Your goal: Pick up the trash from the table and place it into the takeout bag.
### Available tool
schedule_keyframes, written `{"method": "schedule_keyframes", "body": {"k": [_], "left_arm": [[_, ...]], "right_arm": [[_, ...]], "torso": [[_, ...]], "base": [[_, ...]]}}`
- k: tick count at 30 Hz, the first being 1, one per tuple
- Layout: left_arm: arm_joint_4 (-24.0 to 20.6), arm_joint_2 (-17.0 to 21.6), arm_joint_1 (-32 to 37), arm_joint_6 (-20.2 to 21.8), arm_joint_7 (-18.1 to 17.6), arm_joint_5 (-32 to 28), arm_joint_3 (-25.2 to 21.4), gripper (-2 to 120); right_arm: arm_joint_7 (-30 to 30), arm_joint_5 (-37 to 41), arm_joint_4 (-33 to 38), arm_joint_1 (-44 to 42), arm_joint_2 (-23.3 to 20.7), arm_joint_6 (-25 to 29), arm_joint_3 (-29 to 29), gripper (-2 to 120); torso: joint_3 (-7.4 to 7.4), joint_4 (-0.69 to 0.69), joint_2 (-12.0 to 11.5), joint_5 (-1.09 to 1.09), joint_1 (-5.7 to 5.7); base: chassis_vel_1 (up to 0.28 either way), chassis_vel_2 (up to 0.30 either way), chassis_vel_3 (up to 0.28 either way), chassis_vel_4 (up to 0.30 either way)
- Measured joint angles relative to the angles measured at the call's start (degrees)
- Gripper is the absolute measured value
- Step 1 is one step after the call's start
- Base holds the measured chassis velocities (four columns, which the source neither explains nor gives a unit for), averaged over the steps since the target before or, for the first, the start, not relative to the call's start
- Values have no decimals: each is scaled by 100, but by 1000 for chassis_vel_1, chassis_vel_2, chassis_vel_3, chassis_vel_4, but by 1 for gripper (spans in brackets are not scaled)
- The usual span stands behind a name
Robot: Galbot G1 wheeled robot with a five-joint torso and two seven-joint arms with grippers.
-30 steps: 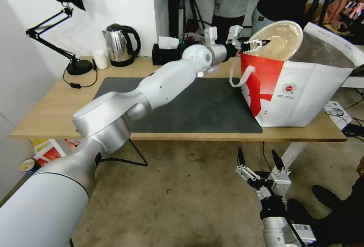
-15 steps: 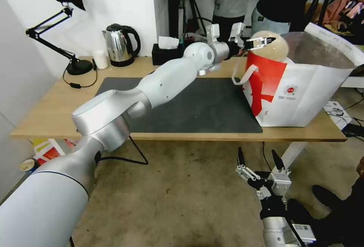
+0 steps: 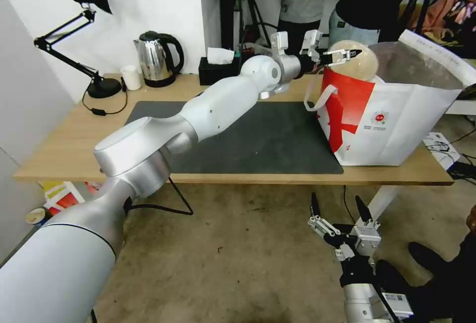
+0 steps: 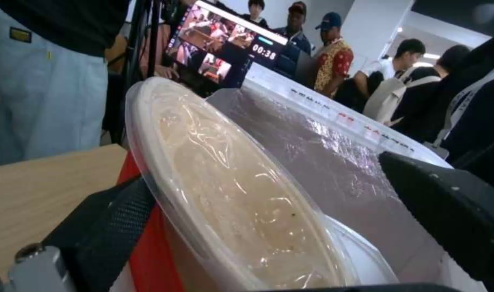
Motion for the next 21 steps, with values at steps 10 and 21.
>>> {"method": "schedule_keyframes", "body": {"k": [10,21], "left_arm": [[-23,0,-23,-8,43,1,-56,100],[-136,5,-152,-7,168,-16,-295,100]], "right_arm": [[0,0,0,0,0,0,0,100],[0,0,0,0,0,0,0,100]], "torso": [[0,0,0,0,0],[0,0,0,0,0]], "base": [[0,0,0,0],[0,0,0,0]]}}
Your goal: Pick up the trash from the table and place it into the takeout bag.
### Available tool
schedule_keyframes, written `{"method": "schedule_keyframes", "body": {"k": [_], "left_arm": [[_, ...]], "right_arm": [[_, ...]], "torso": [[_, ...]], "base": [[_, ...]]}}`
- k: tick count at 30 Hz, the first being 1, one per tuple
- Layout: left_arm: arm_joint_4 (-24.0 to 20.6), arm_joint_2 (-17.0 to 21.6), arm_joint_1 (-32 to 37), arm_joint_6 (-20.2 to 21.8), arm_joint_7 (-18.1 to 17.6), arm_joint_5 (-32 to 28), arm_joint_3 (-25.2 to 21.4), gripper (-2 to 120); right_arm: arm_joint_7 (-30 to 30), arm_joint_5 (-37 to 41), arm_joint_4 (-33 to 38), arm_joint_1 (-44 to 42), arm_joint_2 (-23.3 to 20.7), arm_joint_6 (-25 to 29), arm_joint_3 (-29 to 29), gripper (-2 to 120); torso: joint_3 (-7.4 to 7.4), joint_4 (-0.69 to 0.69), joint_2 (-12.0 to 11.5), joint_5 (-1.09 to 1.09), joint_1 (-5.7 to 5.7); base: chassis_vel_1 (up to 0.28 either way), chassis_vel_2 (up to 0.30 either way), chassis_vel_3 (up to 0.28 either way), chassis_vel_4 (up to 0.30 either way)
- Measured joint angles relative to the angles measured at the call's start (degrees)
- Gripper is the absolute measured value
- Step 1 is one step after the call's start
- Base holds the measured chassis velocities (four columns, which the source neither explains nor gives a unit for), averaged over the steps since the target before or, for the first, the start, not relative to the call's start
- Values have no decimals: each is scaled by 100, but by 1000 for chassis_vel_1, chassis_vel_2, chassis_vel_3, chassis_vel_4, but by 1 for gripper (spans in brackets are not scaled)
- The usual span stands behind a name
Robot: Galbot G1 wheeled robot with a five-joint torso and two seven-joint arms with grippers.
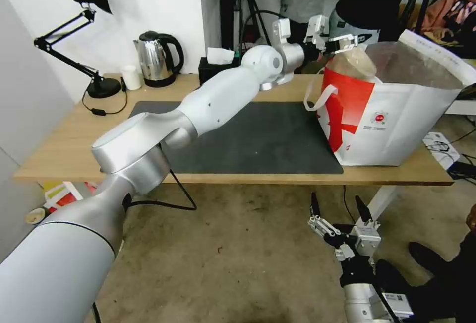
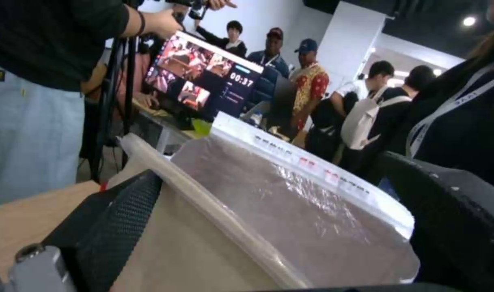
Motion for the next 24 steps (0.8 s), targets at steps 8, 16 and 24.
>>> {"method": "schedule_keyframes", "body": {"k": [8,16,24], "left_arm": [[-10,1,8,3,20,-9,82,100],[32,1,2,10,39,-14,276,100],[16,-1,-76,39,110,-108,554,100]], "right_arm": [[0,0,0,0,0,0,0,100],[0,0,0,0,0,0,0,100],[0,0,0,0,0,0,0,100]], "torso": [[0,0,0,0,0],[0,0,0,0,0],[0,0,0,0,0]], "base": [[0,0,0,0],[0,0,0,0],[0,0,0,0]]}}
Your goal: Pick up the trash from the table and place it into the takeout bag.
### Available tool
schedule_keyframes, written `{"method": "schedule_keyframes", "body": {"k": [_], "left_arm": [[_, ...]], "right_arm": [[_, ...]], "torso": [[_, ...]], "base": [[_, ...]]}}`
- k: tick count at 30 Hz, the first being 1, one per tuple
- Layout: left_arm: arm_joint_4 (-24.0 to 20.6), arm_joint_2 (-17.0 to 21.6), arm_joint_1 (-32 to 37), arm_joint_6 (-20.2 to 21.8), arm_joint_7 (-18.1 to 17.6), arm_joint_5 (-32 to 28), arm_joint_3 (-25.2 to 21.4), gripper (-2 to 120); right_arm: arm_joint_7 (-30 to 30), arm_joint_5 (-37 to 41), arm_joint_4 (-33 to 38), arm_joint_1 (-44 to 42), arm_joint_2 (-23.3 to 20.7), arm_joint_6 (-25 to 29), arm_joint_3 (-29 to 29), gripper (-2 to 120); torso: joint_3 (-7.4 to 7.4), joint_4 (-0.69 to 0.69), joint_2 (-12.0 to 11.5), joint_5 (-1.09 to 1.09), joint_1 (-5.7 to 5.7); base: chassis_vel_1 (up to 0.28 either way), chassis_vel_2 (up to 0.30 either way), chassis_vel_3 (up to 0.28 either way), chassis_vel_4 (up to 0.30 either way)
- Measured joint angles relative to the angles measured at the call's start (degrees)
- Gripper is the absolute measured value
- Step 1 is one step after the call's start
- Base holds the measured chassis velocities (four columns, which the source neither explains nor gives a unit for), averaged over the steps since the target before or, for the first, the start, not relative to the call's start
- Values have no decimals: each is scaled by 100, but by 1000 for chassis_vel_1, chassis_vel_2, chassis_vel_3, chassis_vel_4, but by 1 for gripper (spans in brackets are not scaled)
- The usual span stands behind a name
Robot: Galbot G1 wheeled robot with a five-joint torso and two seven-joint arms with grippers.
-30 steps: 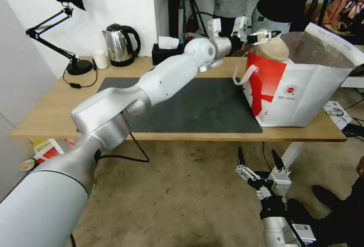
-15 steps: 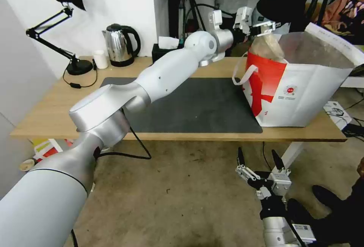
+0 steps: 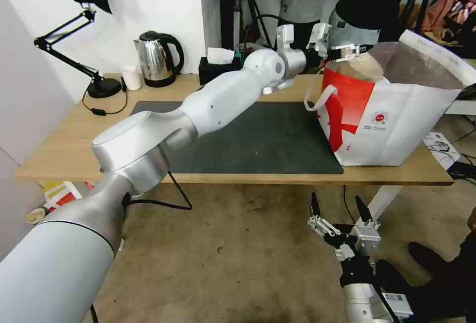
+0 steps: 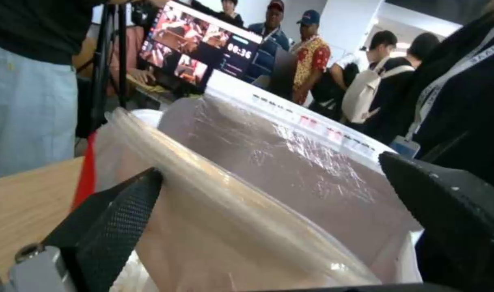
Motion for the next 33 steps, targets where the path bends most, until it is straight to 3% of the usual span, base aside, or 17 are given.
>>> {"method": "schedule_keyframes", "body": {"k": [5,13,17,20,22,25,33], "left_arm": [[-13,1,-86,152,251,-34,188,100],[-41,1,-266,385,329,-175,466,100],[-39,4,-408,647,44,-178,665,100],[-75,2,-531,1099,-541,-207,751,100],[-82,2,-539,1155,-617,-208,753,100],[-113,1,-606,1555,-999,-208,739,100],[-78,5,-672,1592,-1099,-205,664,100]], "right_arm": [[0,0,0,0,0,0,0,100],[0,0,0,0,0,0,0,100],[0,0,0,0,0,0,0,100],[0,0,0,0,0,0,0,100],[0,0,0,0,0,0,0,100],[0,0,0,0,0,0,0,100],[0,0,0,0,0,0,0,100]], "torso": [[0,0,0,0,0],[0,0,0,0,0],[0,0,0,0,0],[0,-1,0,0,0],[0,-1,0,0,0],[0,0,0,0,0],[0,0,0,0,0]], "base": [[0,0,0,0],[0,0,0,0],[0,0,0,0],[0,0,0,0],[0,0,0,0],[0,0,0,0],[0,0,0,0]]}}
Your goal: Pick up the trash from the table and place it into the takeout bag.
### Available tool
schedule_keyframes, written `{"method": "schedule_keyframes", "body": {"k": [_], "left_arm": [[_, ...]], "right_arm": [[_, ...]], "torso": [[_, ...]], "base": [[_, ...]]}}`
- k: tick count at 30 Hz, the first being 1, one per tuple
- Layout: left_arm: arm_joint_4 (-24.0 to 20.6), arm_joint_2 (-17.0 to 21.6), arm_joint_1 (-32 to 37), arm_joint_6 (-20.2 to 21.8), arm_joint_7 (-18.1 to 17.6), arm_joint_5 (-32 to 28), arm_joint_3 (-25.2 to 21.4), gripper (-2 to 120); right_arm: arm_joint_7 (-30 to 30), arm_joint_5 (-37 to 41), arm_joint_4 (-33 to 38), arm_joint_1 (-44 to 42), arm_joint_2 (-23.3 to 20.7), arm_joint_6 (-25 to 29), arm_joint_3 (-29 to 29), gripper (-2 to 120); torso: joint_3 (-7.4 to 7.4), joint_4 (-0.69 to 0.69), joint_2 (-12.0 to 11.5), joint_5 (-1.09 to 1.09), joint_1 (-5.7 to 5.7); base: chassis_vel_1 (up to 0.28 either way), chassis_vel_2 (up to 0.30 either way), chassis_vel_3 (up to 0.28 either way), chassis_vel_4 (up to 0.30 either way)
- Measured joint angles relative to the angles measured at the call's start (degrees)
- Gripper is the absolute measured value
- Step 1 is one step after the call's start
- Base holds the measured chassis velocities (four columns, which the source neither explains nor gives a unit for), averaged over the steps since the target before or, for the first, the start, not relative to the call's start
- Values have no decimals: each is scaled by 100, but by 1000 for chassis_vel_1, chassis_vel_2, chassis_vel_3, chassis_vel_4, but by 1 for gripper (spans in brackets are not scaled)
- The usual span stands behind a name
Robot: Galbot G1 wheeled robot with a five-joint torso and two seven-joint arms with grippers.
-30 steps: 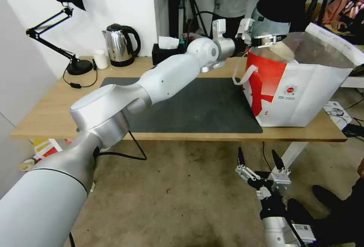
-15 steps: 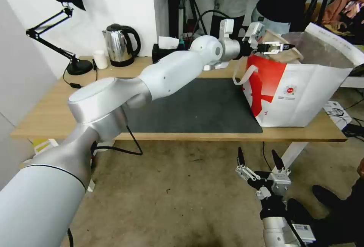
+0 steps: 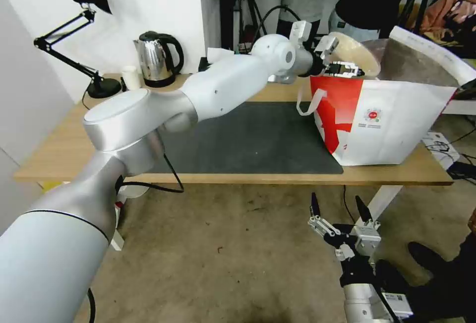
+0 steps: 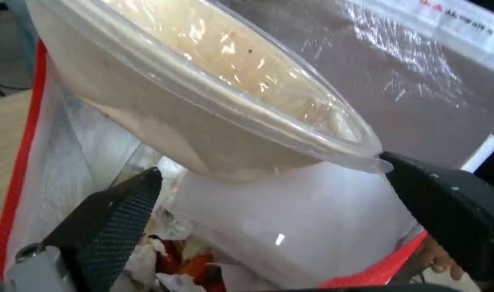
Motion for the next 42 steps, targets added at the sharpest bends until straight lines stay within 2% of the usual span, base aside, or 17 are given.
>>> {"method": "schedule_keyframes", "body": {"k": [24,39,42], "left_arm": [[-72,-1,-294,4,9,-134,152,100],[-69,0,-539,61,-167,-373,187,100],[-83,8,-622,208,-299,-447,259,100]], "right_arm": [[0,0,0,0,0,0,0,100],[0,0,0,0,0,0,0,100],[0,1,0,0,0,0,0,100]], "torso": [[0,0,0,0,0],[0,0,0,0,0],[0,0,0,0,0]], "base": [[0,0,0,0],[0,0,0,0],[0,0,0,0]]}}
